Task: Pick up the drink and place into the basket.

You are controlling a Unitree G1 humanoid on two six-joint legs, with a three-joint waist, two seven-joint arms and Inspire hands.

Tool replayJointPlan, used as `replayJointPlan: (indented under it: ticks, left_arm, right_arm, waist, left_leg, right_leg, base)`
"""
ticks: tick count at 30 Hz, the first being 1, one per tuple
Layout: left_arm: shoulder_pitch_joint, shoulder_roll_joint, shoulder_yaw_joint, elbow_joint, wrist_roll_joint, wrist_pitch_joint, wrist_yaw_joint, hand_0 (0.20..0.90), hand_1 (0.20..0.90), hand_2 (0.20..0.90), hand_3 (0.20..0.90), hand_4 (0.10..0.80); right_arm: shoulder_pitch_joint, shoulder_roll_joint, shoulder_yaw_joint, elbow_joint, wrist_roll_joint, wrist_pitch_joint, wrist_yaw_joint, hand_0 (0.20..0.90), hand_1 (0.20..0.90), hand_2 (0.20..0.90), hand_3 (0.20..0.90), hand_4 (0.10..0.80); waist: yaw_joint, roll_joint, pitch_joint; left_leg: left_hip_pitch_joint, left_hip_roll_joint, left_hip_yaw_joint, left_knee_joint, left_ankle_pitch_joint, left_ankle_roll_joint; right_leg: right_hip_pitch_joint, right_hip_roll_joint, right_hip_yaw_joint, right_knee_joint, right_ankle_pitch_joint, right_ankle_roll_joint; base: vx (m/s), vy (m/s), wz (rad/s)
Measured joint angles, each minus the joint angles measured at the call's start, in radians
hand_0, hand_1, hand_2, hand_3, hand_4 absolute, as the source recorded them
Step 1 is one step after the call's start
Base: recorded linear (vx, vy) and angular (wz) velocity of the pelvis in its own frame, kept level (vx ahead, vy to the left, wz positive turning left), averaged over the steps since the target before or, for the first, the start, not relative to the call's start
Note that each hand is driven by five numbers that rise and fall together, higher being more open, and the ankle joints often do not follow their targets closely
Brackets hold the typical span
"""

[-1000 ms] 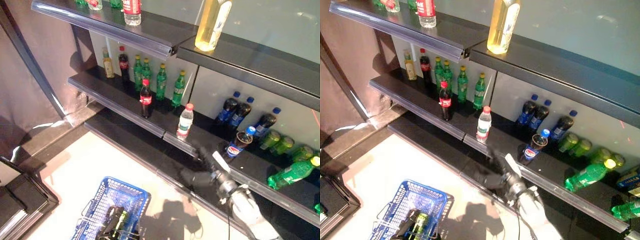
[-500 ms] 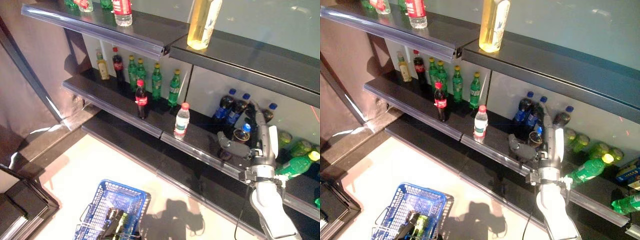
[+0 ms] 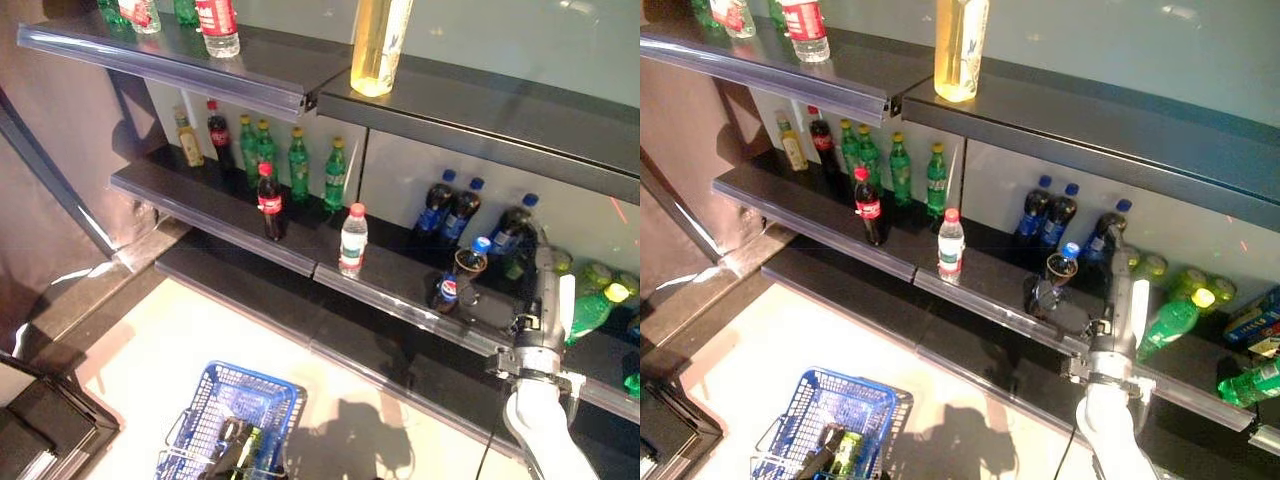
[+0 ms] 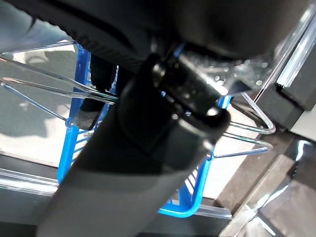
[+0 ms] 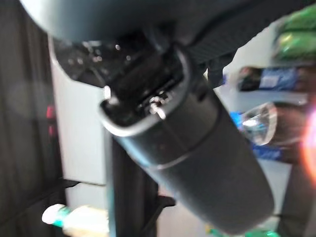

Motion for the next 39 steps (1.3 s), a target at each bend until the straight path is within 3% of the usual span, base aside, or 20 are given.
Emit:
replayJointPlan:
  ticks: [5,9,10,14,17,24,35,39]
  left_arm:
    - [-0.094,0.01,-0.055,-0.005,-0.005,0.002,0.001,0.3,0.3,0.3,0.2,0.1]
    - [-0.183,0.015,-0.096,-0.023,-0.027,-0.007,0.002,0.3,0.3,0.3,0.2,0.1]
    - [-0.216,0.021,-0.11,-0.055,-0.04,-0.024,0.0,0.3,0.3,0.3,0.2,0.1]
    - [-0.25,0.019,-0.123,-0.101,-0.042,-0.044,-0.009,0.3,0.3,0.3,0.2,0.1]
    - [-0.298,0.015,-0.142,-0.106,-0.043,-0.049,-0.028,0.3,0.3,0.3,0.2,0.1]
    - [-0.312,0.016,-0.149,-0.115,-0.071,-0.05,-0.043,0.3,0.3,0.3,0.2,0.1]
    - [-0.31,0.006,-0.159,-0.098,-0.085,-0.04,-0.067,0.3,0.3,0.3,0.2,0.1]
    - [-0.316,0.007,-0.163,-0.1,-0.089,-0.038,-0.076,0.3,0.3,0.3,0.2,0.1]
  right_arm:
    - [-0.134,0.003,0.086,0.113,0.009,-0.004,-0.088,0.9,0.9,0.9,0.9,0.8]
    - [-0.255,0.008,0.093,0.181,0.053,-0.006,-0.157,0.9,0.9,0.9,0.9,0.8]
    - [-0.324,0.023,0.089,0.201,0.081,-0.007,-0.2,0.9,0.9,0.9,0.9,0.8]
    - [-0.387,0.043,0.087,0.211,0.09,-0.009,-0.247,0.9,0.9,0.9,0.9,0.8]
    - [-0.443,0.043,0.075,0.219,0.094,-0.008,-0.288,0.9,0.9,0.9,0.9,0.8]
    - [-0.515,0.054,0.063,0.234,0.12,-0.006,-0.354,0.9,0.9,0.9,0.9,0.8]
    - [-0.603,0.067,0.048,0.242,0.144,0.034,-0.364,0.9,0.9,0.9,0.9,0.8]
    - [-0.702,0.041,0.04,0.301,0.204,0.056,-0.365,0.9,0.9,0.9,0.9,0.8]
  waist:
    - [0.024,0.031,0.073]
    - [0.032,0.06,0.167]
    - [0.028,0.067,0.224]
    - [0.035,0.084,0.286]
    - [0.043,0.116,0.345]
    - [0.051,0.136,0.384]
    - [0.054,0.179,0.405]
    - [0.055,0.187,0.408]
  left_leg:
    - [-0.1,0.017,0.038,0.101,-0.025,0.002]
    - [-0.182,0.031,0.033,0.185,-0.036,0.0]
    - [-0.225,0.04,0.023,0.233,-0.045,-0.003]
    - [-0.29,0.041,0.008,0.283,-0.048,-0.006]
    - [-0.332,0.039,0.0,0.317,-0.048,-0.006]
    - [-0.346,0.037,0.002,0.33,-0.049,-0.007]
    - [-0.346,0.035,0.006,0.341,-0.047,-0.009]
    - [-0.362,0.035,0.001,0.349,-0.046,-0.011]
  right_leg:
    - [-0.132,-0.018,-0.013,0.12,-0.013,0.0]
    - [-0.204,-0.018,-0.025,0.19,-0.024,-0.014]
    - [-0.25,-0.021,-0.034,0.25,-0.044,-0.028]
    - [-0.332,-0.03,-0.035,0.347,-0.08,-0.041]
    - [-0.379,-0.037,-0.033,0.399,-0.093,-0.045]
    - [-0.416,-0.042,-0.011,0.447,-0.109,-0.05]
    - [-0.427,-0.047,-0.005,0.473,-0.117,-0.052]
    - [-0.442,-0.048,-0.006,0.484,-0.119,-0.054]
  base:
    - [-0.171,-0.04,-0.26]
    - [-0.089,-0.046,-0.01]
    - [-0.041,-0.007,0.07]
    - [-0.084,0.012,0.08]
    - [-0.011,0.02,0.05]
    - [0.018,0.025,-0.03]
    - [0.011,0.005,-0.01]
    - [0.006,-0.007,0.02]
